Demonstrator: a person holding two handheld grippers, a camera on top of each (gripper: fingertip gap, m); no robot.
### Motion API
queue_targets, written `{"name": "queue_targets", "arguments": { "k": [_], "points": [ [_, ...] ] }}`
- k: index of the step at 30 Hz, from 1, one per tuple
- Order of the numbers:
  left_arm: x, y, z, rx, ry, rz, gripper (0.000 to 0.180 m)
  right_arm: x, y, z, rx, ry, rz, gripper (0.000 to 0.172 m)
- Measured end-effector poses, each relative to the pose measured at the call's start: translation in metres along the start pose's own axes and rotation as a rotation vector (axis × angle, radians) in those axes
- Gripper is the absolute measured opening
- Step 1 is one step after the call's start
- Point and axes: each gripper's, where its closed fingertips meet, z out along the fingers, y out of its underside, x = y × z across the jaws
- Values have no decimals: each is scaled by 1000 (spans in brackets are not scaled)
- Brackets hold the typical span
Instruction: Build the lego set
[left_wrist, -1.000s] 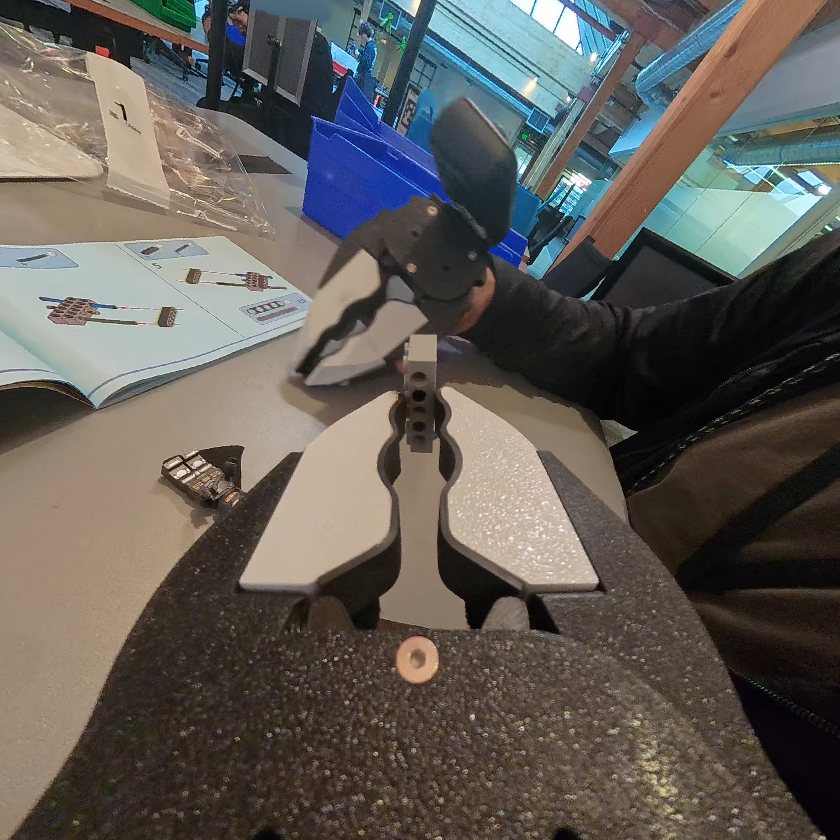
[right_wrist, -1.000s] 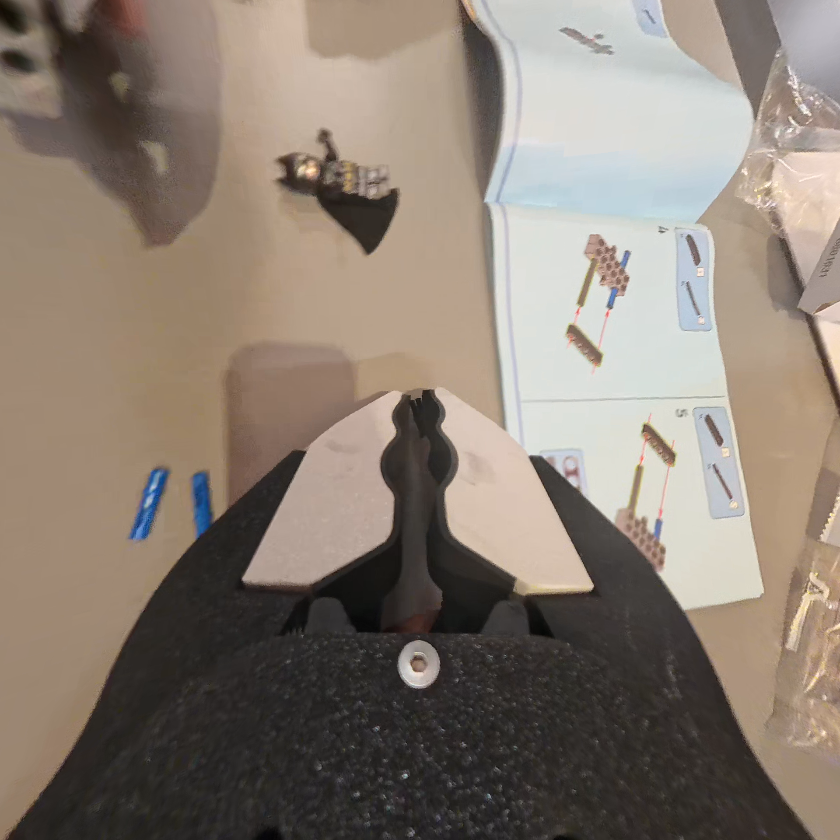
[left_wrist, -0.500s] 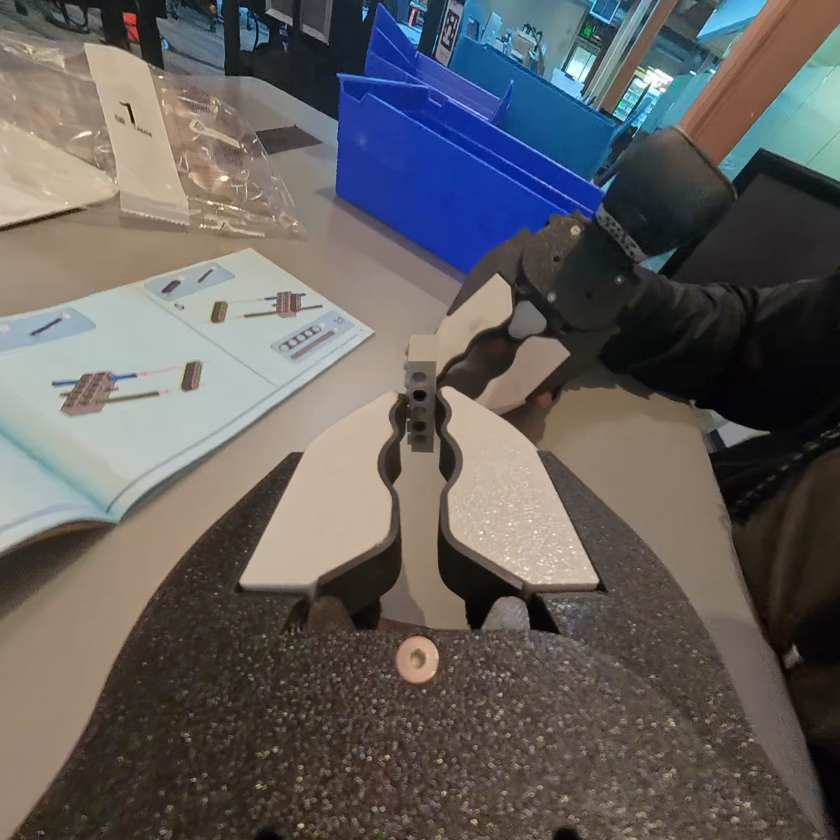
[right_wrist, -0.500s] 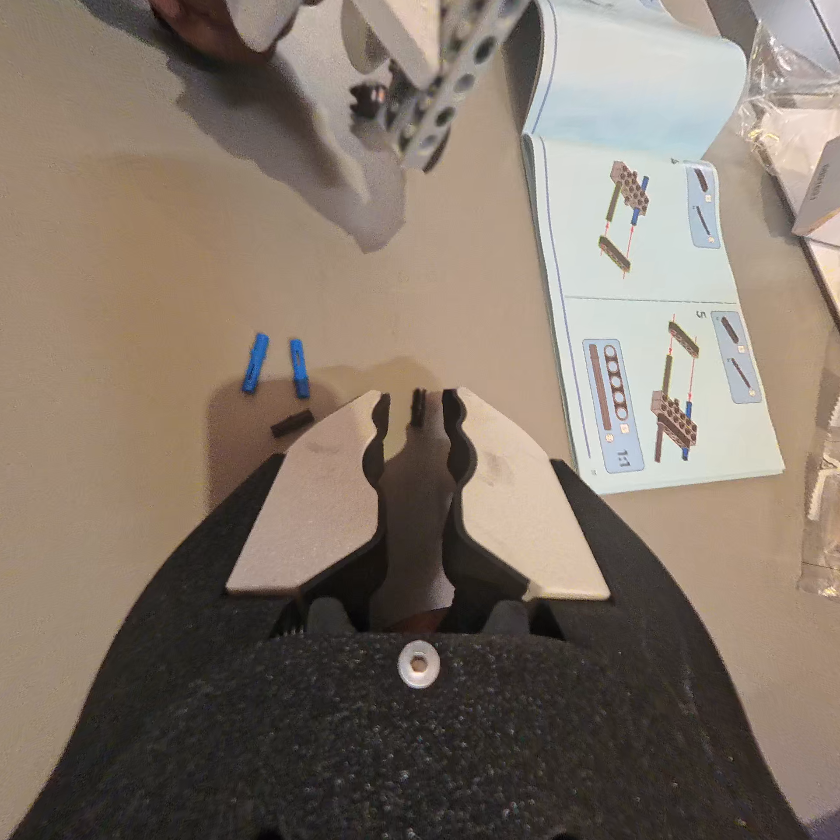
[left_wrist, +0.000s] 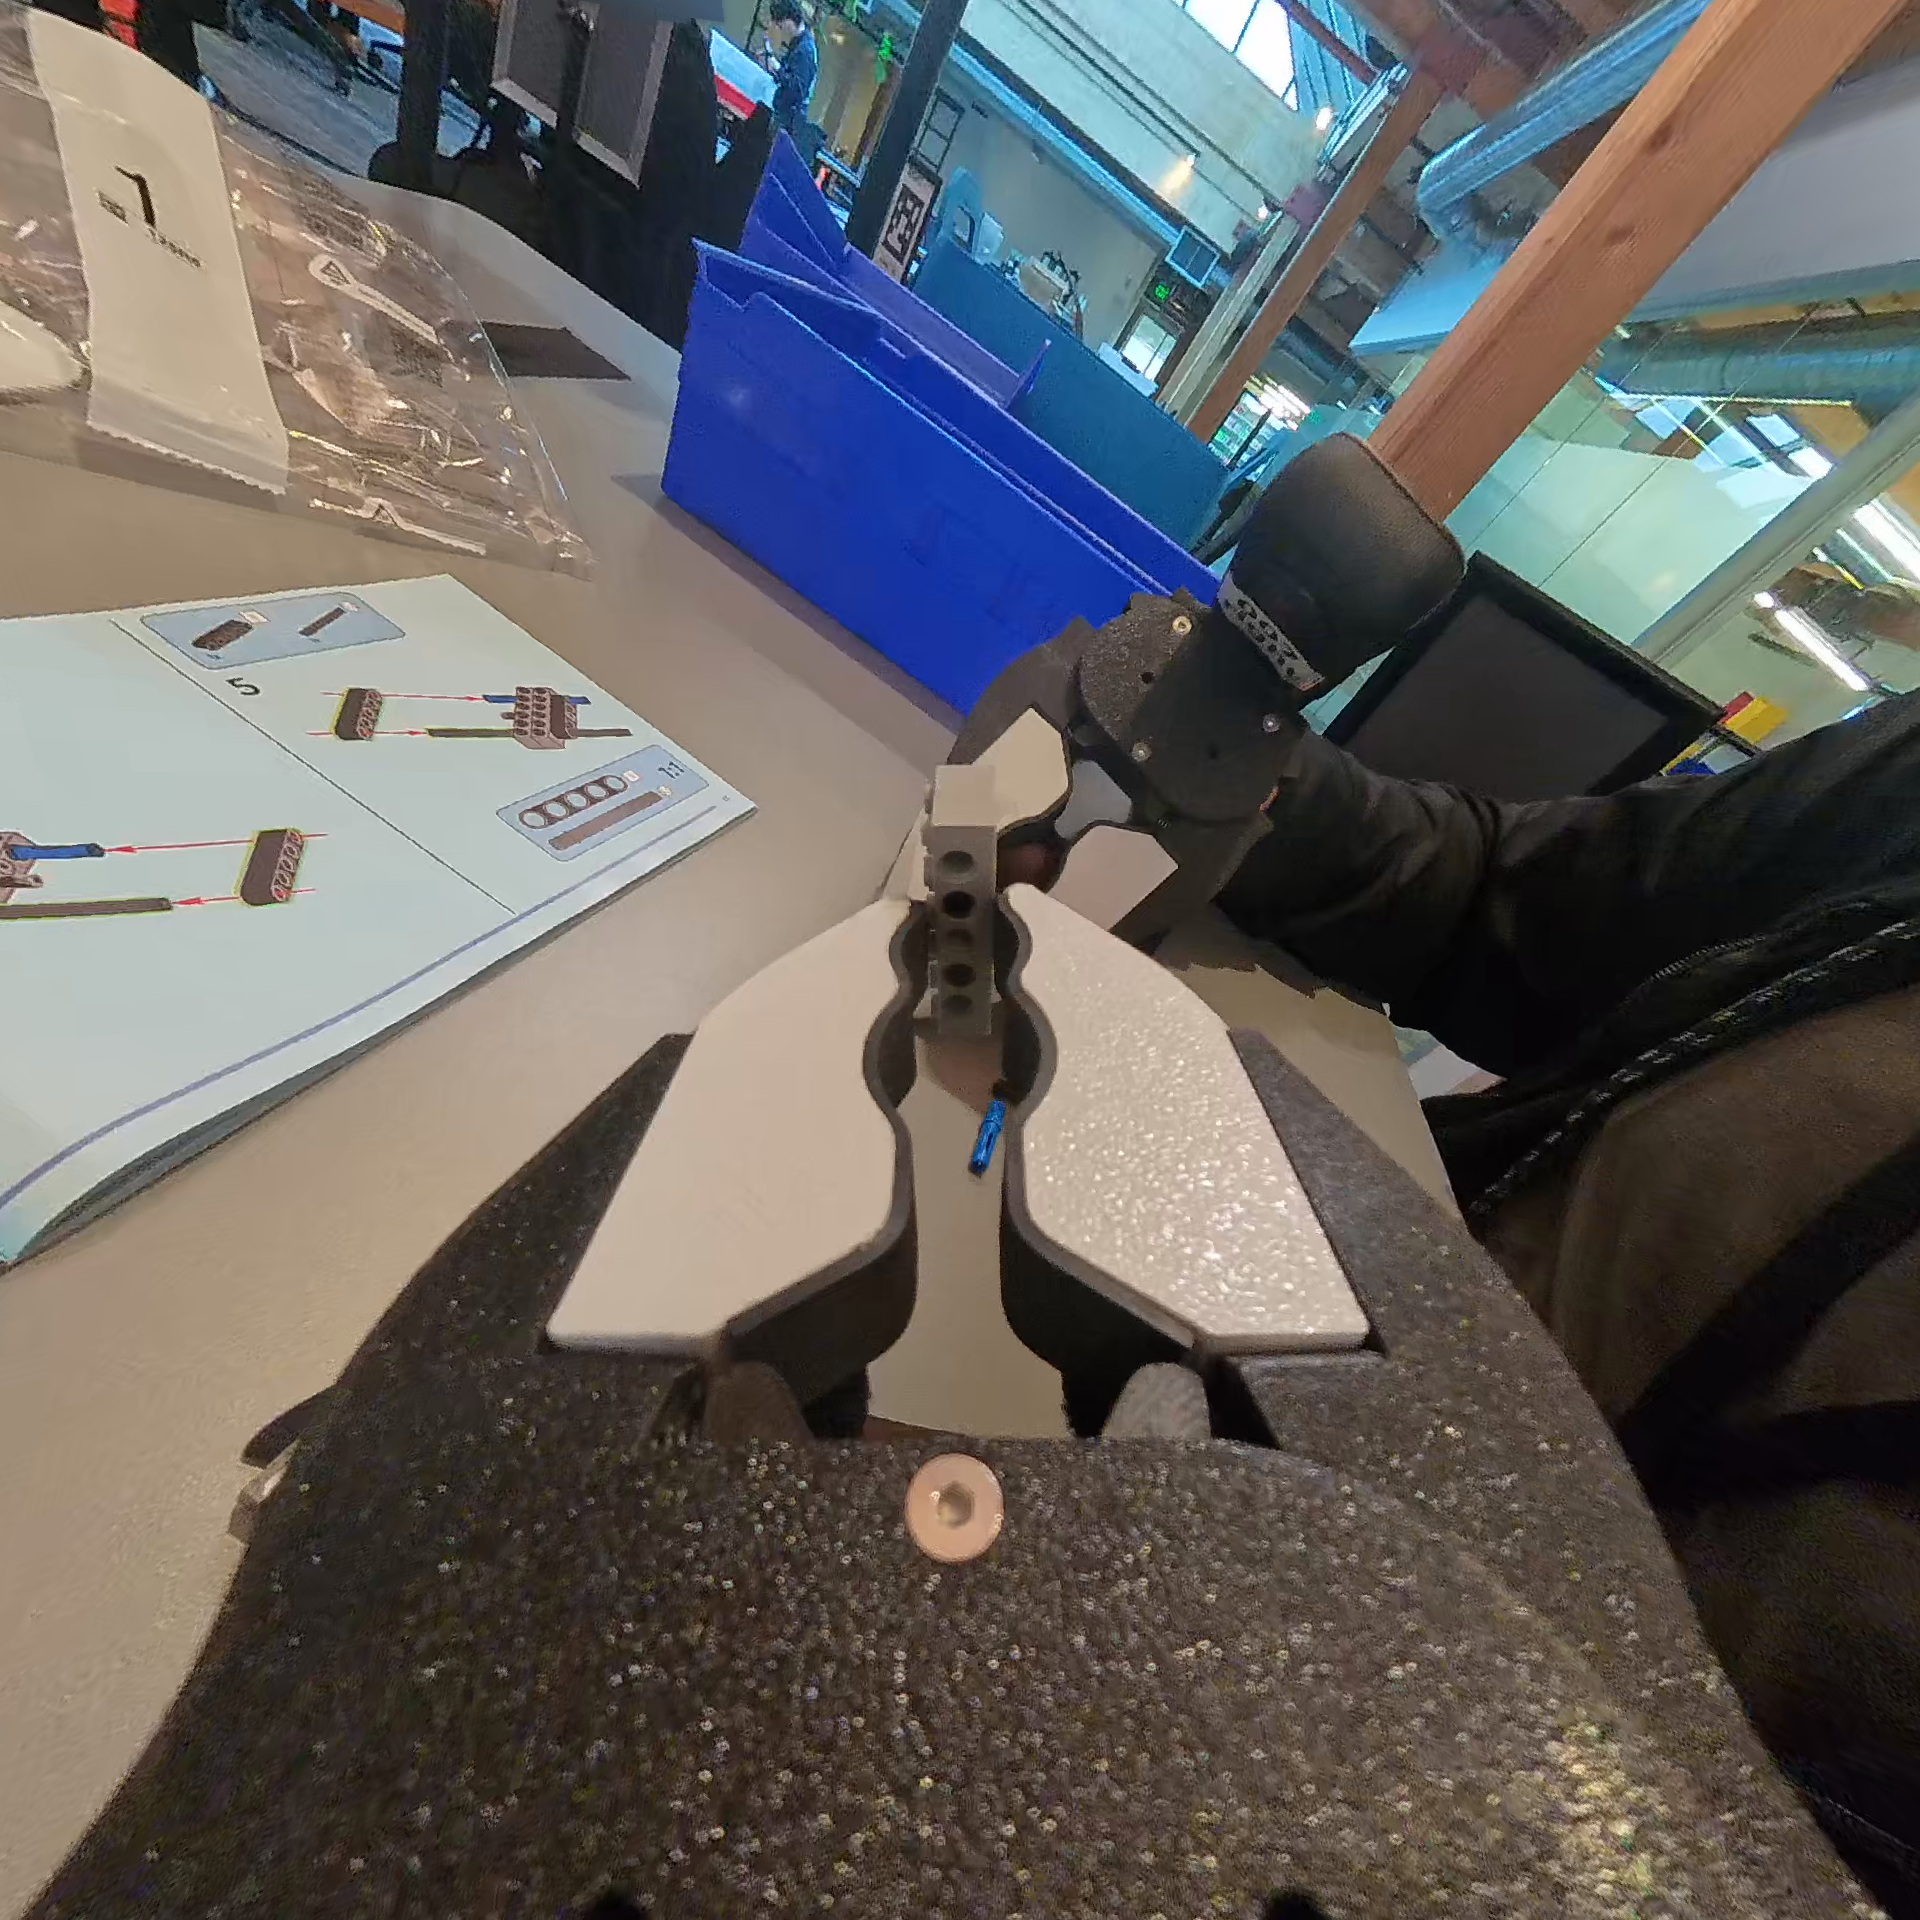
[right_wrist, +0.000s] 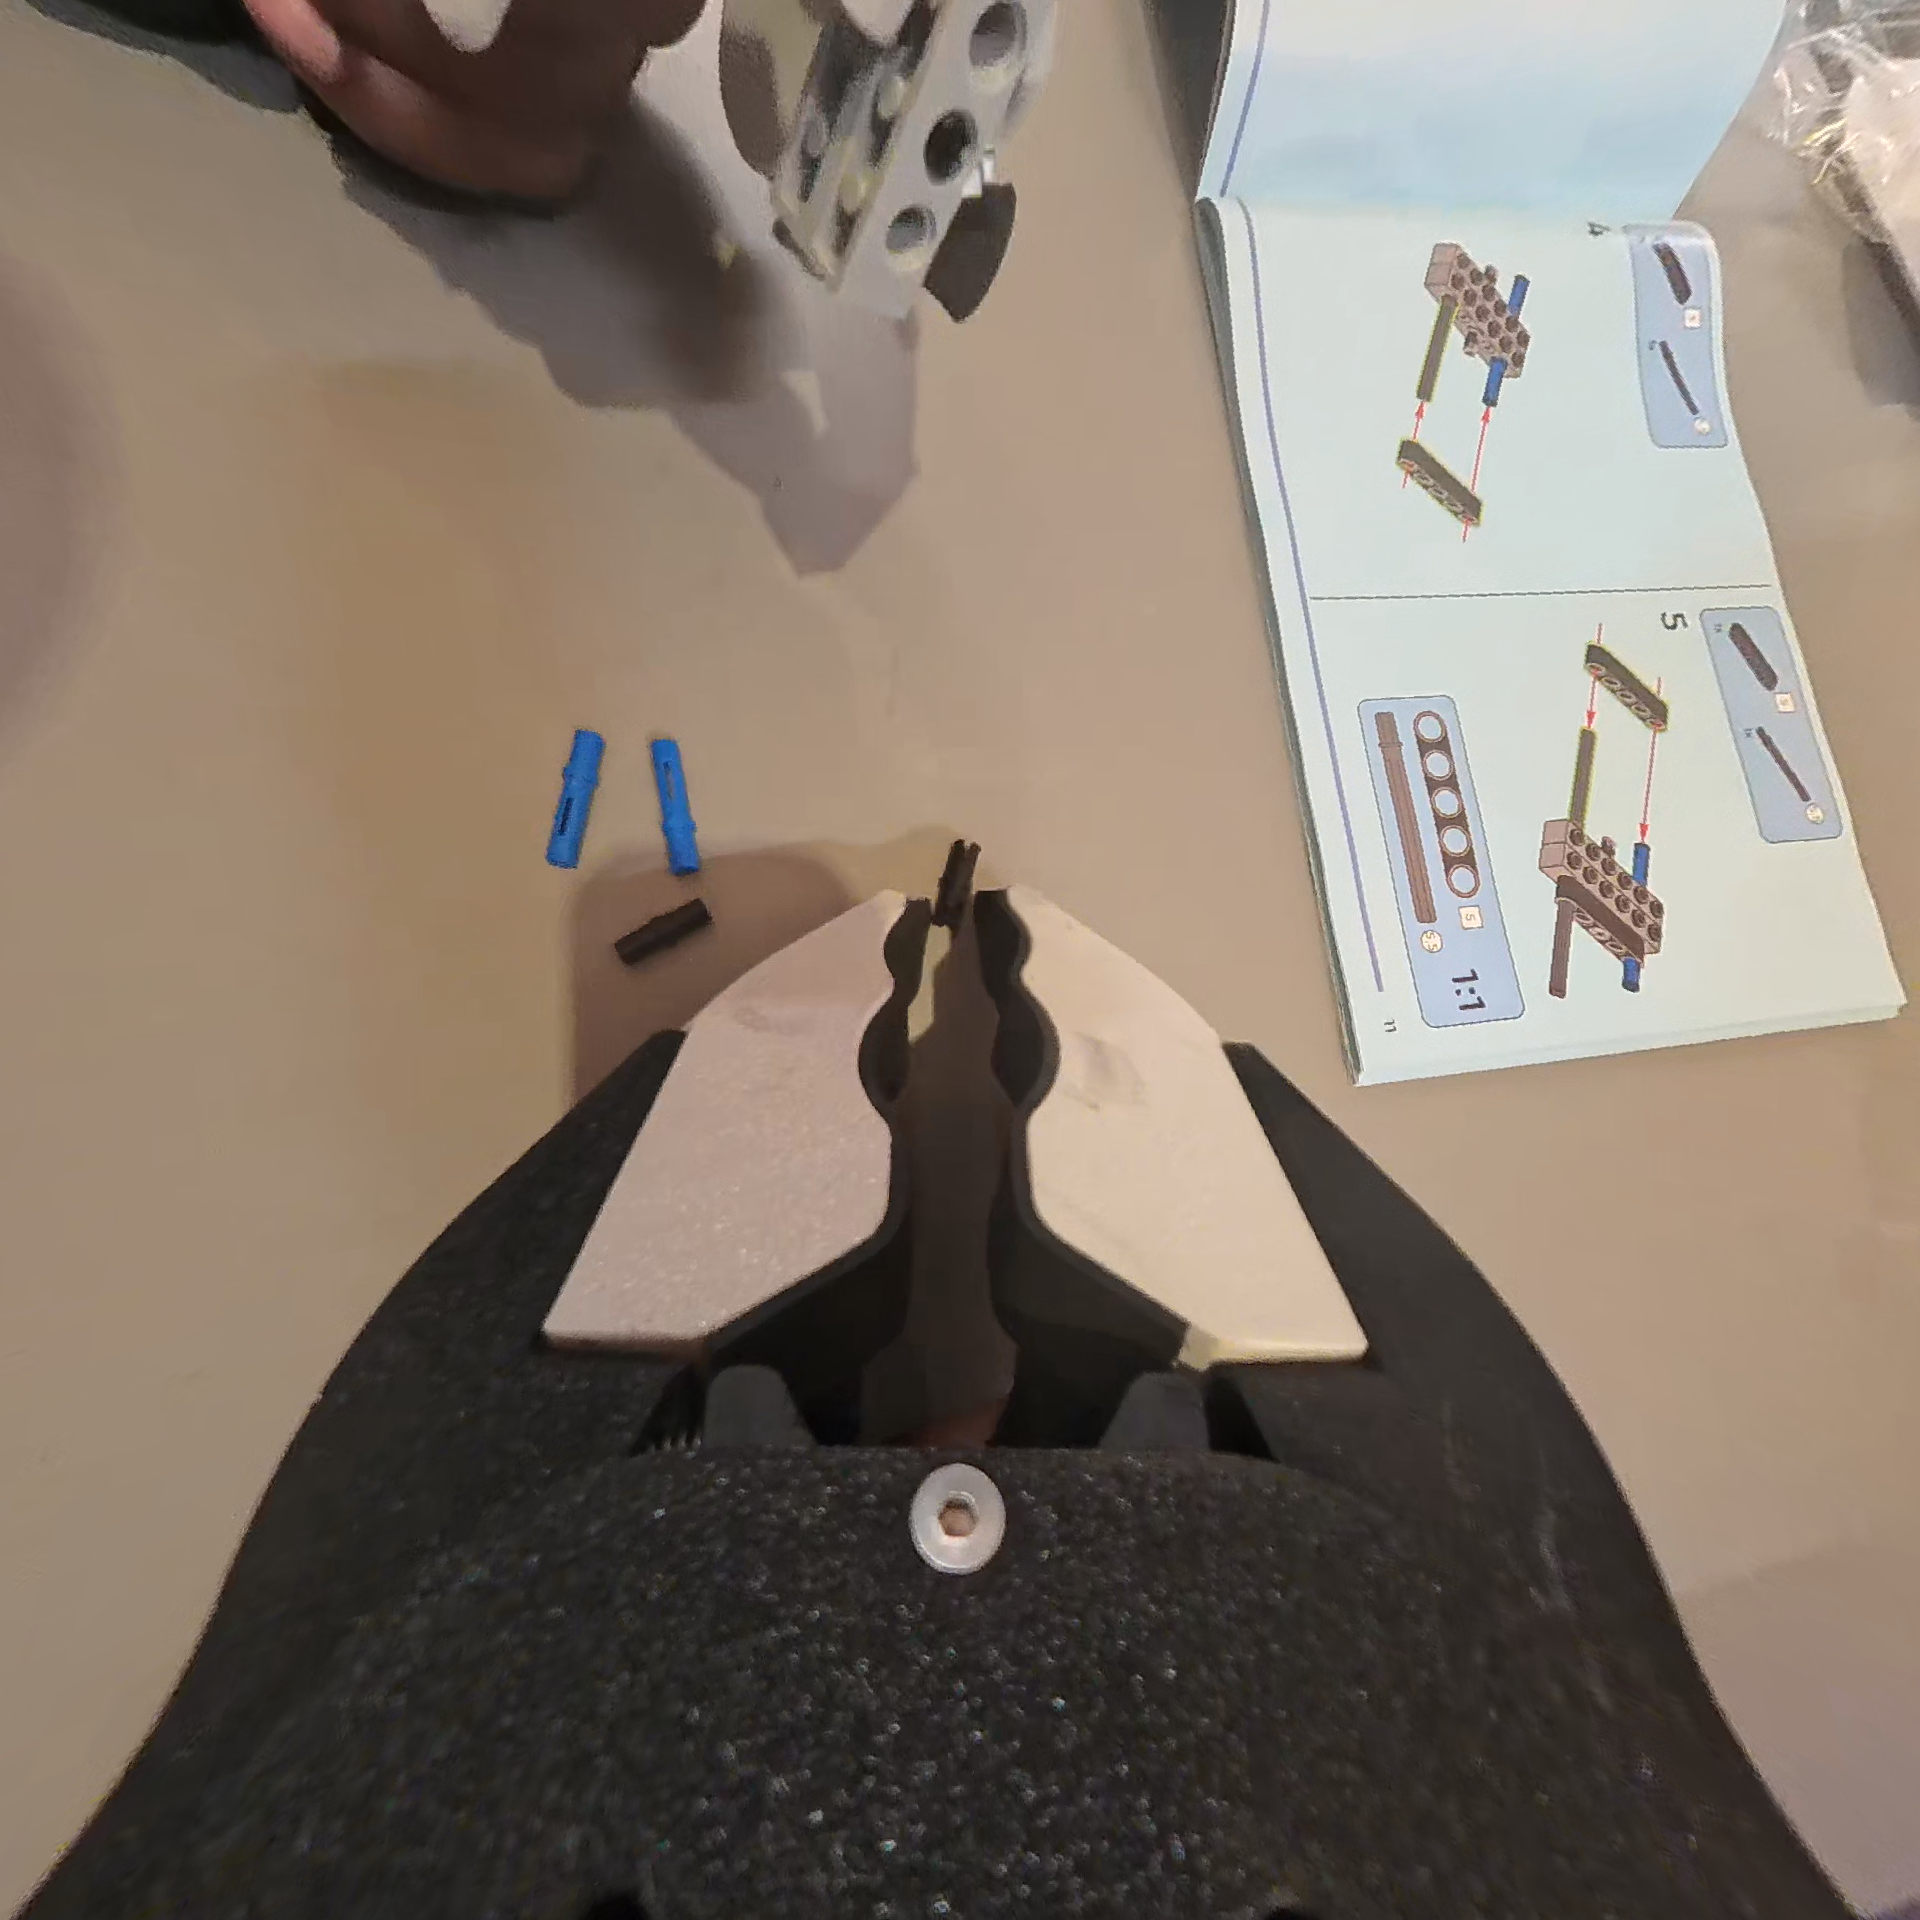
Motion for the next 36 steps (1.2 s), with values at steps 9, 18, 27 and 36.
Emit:
{"name": "queue_targets", "arguments": {
  "k": [9, 18, 27, 36],
  "points": [
    [-9, 22, 8, -155, -108, -5, 11, -2, -2, 2, 0, 3, -18, 4],
    [-18, 68, 12, -490, -296, 201, 12, -12, -10, 3, 28, 15, -113, 4],
    [-22, 76, 12, -553, -337, 242, 12, -12, -13, 2, 55, 4, -105, 3],
    [-20, 72, 13, -532, -348, 311, 22, -11, -15, -1, 78, -20, -83, 3]
  ]
}}
